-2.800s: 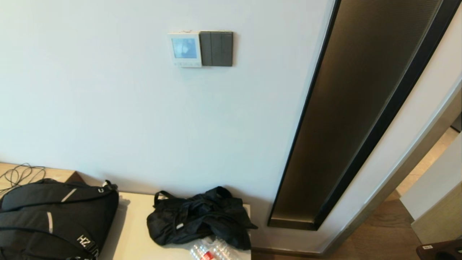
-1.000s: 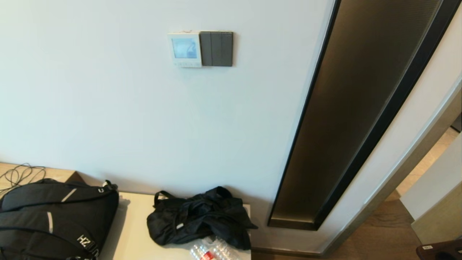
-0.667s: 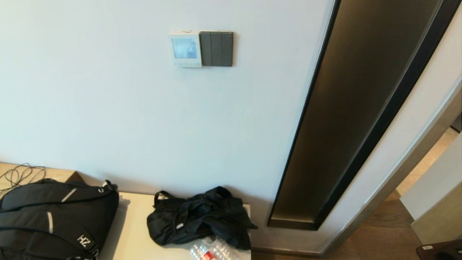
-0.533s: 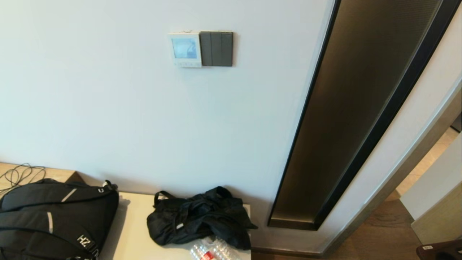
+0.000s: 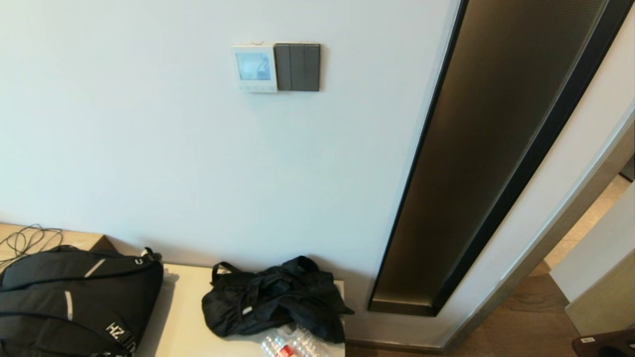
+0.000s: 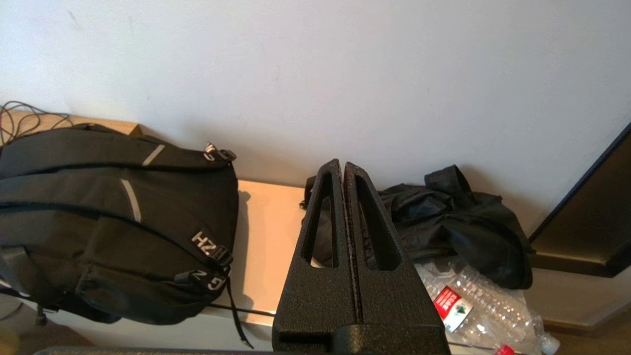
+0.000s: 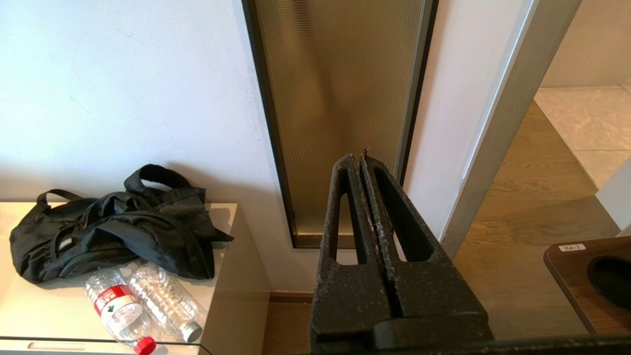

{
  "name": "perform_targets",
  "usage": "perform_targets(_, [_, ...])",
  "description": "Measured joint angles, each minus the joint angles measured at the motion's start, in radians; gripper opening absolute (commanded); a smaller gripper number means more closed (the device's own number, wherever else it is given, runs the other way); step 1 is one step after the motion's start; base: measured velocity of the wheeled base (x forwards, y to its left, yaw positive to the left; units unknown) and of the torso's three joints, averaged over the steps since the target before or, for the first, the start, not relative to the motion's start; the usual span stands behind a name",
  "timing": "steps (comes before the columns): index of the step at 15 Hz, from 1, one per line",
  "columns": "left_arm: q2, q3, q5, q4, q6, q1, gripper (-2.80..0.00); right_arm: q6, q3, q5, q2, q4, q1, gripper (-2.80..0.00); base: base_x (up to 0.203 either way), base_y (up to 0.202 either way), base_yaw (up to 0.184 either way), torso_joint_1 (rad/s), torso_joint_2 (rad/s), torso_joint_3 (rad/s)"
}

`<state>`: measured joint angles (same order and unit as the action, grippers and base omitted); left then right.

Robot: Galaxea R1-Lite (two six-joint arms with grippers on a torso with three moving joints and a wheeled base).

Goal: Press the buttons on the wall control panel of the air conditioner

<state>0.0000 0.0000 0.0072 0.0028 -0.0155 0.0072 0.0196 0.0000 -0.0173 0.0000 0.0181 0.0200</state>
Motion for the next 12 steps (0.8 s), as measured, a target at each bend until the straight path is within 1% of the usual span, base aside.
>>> perform_targets(12, [0.0,0.0,0.0,0.0,-0.002,0.0,-2.8,-0.001,0.0,0.0,0.0,0.0,0.0,-2.8,0.0,0.0,0.0,0.0,0.0,0.0])
